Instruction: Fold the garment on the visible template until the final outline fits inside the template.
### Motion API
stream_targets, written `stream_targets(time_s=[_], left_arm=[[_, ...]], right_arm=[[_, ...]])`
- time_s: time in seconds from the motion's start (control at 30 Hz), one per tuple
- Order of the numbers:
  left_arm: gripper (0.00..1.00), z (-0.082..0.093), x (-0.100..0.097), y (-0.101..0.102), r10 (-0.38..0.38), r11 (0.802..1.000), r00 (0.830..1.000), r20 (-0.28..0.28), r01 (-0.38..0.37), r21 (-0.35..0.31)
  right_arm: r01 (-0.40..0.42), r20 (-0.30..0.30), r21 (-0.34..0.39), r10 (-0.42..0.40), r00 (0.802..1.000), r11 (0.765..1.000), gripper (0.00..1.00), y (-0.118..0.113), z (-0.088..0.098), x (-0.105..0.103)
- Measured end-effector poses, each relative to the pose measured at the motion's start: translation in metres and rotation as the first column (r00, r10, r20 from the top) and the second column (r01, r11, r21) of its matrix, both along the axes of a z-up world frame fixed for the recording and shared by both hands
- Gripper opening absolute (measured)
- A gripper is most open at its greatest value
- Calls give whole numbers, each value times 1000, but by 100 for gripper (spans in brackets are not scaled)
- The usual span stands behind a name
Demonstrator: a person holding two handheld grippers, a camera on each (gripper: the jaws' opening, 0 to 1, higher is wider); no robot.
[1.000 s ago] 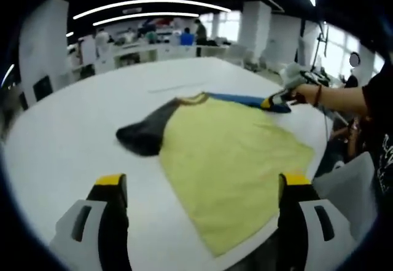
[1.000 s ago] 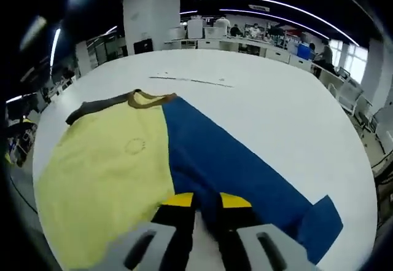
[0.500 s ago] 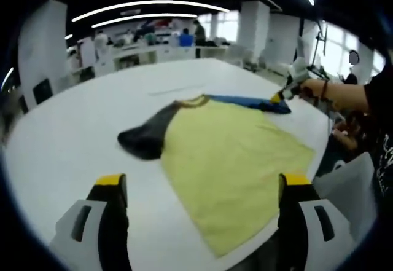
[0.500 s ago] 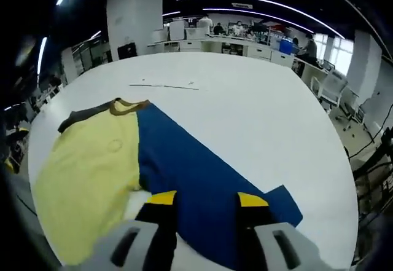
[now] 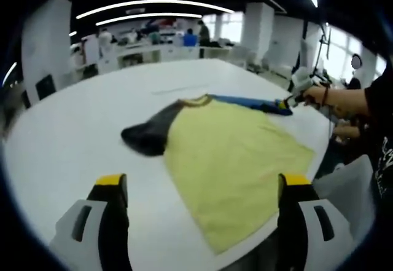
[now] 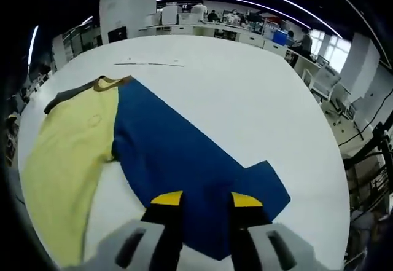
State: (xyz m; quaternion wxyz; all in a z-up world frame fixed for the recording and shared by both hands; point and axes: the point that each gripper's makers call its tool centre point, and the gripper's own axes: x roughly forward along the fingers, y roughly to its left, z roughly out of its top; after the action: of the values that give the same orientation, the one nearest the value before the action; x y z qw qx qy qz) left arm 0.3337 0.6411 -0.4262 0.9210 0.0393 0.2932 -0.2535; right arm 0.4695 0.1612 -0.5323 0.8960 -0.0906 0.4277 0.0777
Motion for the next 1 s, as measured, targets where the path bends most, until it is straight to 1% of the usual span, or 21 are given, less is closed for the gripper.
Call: stream_targets(time_s=[0.07,0.17,0.3,0.4,0.47,0.53,0.6,0.63,0.8,0.9,1.0], left_arm=[[98,-1,0,1,2,1000,1000,-1,-2,0],[98,-3,-1,1,4,1000,1000,-9,-4,2],[97,-4,0,1,13,1000,1000,-14,-13,-7],[97,-2,3,0,14,1000,1000,-8,-14,-9],[97,0,4,0,12,1000,1000,-3,-13,-5],[97,1,5,-1,12,1000,1000,0,-12,-5],[97,2,5,-1,11,1000,1000,2,-11,-5],[97,2,5,-1,10,1000,1000,3,-10,-4],[97,2,5,0,12,1000,1000,3,-12,-8],[97,2,4,-1,6,1000,1000,2,-6,-8],[97,3,5,-2,-2,1000,1000,10,2,-13]], right_arm=[[13,16,5,-13,1000,1000,21,-3,1,4],[18,18,3,-18,1000,1000,19,-5,-1,9],[46,15,-19,-46,999,999,10,-13,-4,12],[61,17,-11,-61,998,998,6,-15,-5,12],[73,18,-20,-72,997,997,0,-18,-3,11],[91,29,-6,-91,995,996,0,-19,2,9],[107,41,-13,-107,993,994,0,-22,8,8],[121,53,-32,-119,991,992,0,-27,13,6],[183,77,-72,-178,981,980,0,-50,27,-6],[216,87,-87,-209,974,972,0,-63,34,-12],[234,84,-103,-225,971,967,0,-77,40,-19]])
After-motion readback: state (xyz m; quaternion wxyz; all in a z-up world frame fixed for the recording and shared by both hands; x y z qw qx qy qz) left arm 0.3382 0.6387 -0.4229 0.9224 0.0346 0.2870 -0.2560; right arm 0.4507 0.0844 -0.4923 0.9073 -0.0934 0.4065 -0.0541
